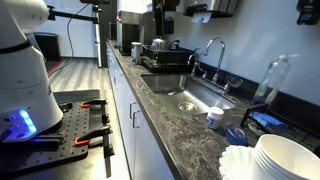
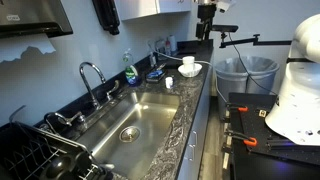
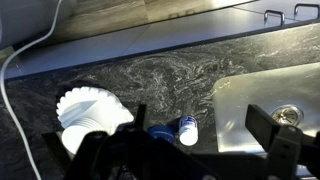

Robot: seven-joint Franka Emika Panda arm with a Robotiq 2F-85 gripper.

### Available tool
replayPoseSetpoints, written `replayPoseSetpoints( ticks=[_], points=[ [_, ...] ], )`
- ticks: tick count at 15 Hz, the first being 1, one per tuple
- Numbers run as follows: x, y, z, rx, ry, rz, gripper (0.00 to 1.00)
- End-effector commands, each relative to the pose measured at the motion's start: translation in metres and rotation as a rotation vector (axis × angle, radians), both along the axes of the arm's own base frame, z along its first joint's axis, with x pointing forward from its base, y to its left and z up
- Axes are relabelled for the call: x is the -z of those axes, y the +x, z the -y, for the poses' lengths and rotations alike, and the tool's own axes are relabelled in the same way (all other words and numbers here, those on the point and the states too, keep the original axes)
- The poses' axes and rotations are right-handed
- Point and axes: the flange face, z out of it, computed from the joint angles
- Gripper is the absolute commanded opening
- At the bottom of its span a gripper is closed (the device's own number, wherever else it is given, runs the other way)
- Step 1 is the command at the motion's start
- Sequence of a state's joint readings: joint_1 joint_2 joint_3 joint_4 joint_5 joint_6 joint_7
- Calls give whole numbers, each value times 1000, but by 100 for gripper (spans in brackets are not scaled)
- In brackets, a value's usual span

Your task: Move the blue masking tape backwards

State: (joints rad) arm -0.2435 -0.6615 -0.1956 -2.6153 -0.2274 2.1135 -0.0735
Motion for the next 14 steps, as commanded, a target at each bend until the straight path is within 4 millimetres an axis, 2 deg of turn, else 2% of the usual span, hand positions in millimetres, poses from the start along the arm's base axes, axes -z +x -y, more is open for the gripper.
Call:
replayPoseSetpoints(
  ticks=[1, 5, 10, 14],
  points=[
    [-1, 0, 0, 0, 0, -1, 100],
    [-1, 0, 0, 0, 0, -1, 100],
    [0, 9, 4, -72, -43, 3, 100],
    [11, 18, 20, -213, -61, 0, 100]
  ],
)
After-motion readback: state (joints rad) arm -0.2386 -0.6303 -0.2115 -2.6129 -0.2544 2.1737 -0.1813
